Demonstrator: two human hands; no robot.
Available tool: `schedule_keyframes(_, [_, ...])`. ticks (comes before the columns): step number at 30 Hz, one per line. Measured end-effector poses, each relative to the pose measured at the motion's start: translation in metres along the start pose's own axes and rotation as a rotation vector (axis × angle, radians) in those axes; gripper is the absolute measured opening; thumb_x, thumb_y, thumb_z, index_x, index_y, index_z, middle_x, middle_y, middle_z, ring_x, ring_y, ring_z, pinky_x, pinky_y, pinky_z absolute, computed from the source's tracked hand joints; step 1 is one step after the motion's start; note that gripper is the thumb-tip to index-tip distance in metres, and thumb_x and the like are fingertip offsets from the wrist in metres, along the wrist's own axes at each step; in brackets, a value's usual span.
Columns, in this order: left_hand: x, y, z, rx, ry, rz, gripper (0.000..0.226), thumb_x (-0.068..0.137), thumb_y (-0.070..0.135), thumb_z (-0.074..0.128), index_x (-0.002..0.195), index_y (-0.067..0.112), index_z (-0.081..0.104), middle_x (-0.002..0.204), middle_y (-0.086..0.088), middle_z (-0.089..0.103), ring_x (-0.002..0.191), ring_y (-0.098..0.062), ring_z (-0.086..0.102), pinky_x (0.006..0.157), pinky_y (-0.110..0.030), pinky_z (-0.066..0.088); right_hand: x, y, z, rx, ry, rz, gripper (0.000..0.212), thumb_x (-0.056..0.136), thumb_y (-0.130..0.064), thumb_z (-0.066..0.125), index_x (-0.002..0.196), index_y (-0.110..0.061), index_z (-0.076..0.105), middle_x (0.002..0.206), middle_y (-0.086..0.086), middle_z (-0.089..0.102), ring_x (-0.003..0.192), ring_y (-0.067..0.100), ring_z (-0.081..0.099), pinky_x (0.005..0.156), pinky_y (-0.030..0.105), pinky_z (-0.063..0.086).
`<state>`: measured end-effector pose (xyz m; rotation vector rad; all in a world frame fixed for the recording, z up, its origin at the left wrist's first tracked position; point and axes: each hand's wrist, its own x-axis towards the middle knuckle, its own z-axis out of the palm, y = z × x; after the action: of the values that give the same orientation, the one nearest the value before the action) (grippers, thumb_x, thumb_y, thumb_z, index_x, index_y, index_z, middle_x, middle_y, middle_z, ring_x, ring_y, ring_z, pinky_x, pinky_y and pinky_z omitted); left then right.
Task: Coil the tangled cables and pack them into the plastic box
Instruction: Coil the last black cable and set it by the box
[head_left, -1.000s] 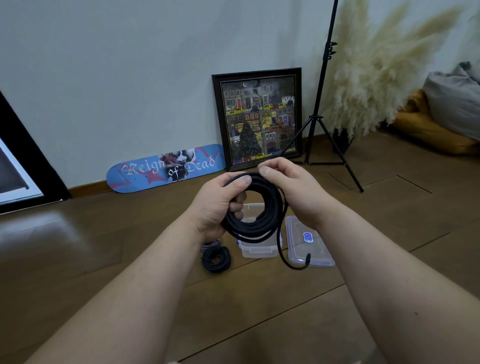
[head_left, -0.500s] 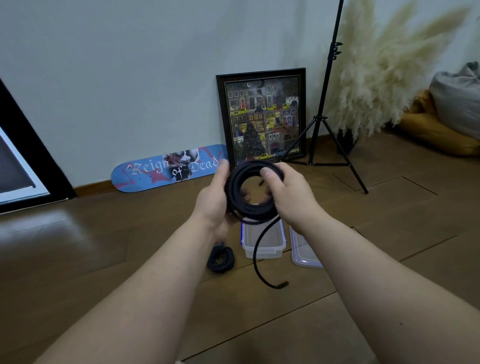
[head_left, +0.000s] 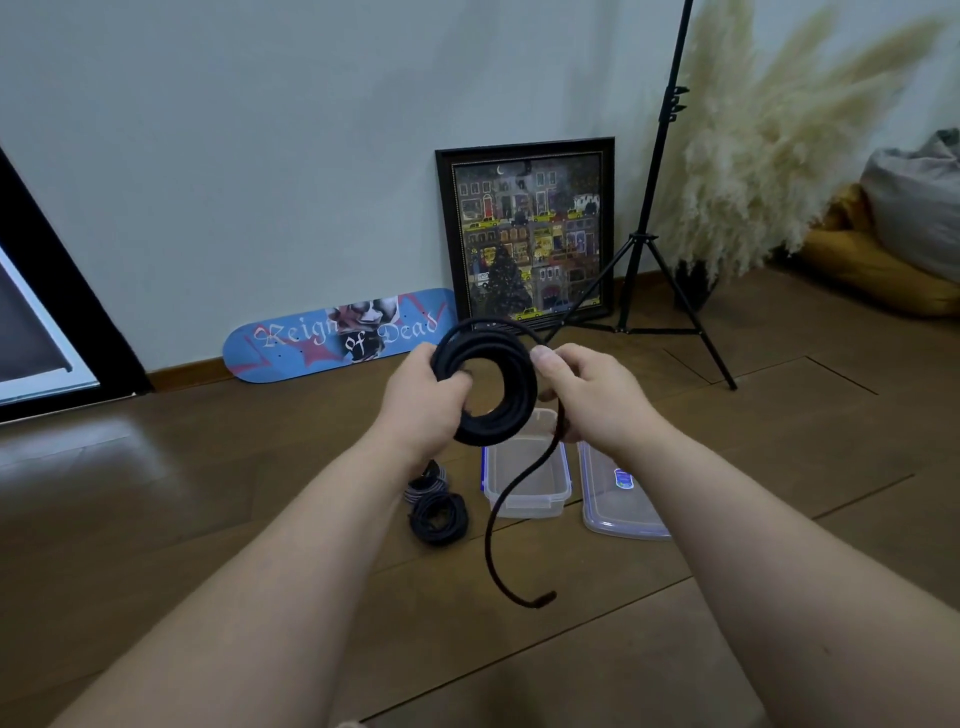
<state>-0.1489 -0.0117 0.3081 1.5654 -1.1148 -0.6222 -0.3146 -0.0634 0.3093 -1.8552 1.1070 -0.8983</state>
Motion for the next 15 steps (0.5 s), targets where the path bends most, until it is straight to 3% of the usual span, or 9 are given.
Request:
schedule_keyframes(4, [-0.003, 0.002, 0.002, 0.153, -0.098, 0.032, 0.009, 0.089, 0.009, 0.053, 0.097, 0.014, 0.056, 0.082, -0.011, 0.059, 0.087, -0.042, 0.064, 0.081, -0.053, 0.053, 0.003, 0.001, -0.006, -0.036, 0.008, -0.080, 0.020, 0.095, -0.038, 0.056, 0.098, -0.021, 0.067, 0.077, -0.004, 0.064, 0.070, 0.017, 0.059, 0.072, 0.043, 0.053])
schedule_keyframes(7, [-0.001, 0.005, 0.001, 0.164, -0.120, 0.042, 0.007, 0.091, 0.006, 0.052, 0.096, 0.011, 0.054, 0.082, -0.010, 0.058, 0.079, -0.036, 0.065, 0.077, -0.045, 0.054, 0.006, 0.000, -0.006, -0.022, 0.005, -0.120, 0.017, 0.096, -0.030, 0.057, 0.101, -0.020, 0.070, 0.080, -0.005, 0.066, 0.076, 0.013, 0.058, 0.074, 0.039, 0.049])
schedule_keyframes(9, [-0.001, 0.004, -0.002, 0.168, -0.143, 0.052, 0.009, 0.091, 0.005, 0.052, 0.089, 0.014, 0.052, 0.078, -0.007, 0.056, 0.072, -0.028, 0.064, 0.070, -0.039, 0.052, 0.009, -0.004, -0.012, 0.042, 0.089, -0.157, 0.015, 0.094, -0.023, 0.061, 0.097, -0.014, 0.073, 0.083, 0.001, 0.069, 0.078, 0.008, 0.059, 0.074, 0.031, 0.048])
schedule_keyframes(12, [-0.002, -0.002, -0.008, 0.114, -0.194, 0.032, 0.013, 0.091, 0.003, 0.054, 0.084, 0.015, 0.053, 0.068, -0.005, 0.053, 0.064, -0.025, 0.059, 0.068, -0.039, 0.050, 0.010, -0.001, -0.022, 0.168, 0.046, -0.095, 0.011, 0.091, -0.018, 0.066, 0.096, -0.010, 0.073, 0.066, -0.012, 0.063, 0.059, -0.004, 0.053, 0.057, 0.014, 0.041])
schedule_keyframes(15, [0.003, -0.014, -0.016, -0.071, -0.122, -0.058, 0.012, 0.093, 0.003, 0.054, 0.085, 0.012, 0.055, 0.063, -0.003, 0.048, 0.060, -0.021, 0.048, 0.071, -0.045, 0.046, 0.008, 0.010, -0.031, 0.315, -0.118, 0.089, 0.007, 0.090, -0.011, 0.065, 0.090, -0.007, 0.071, 0.050, -0.011, 0.047, 0.049, 0.009, 0.038, 0.046, 0.019, 0.032])
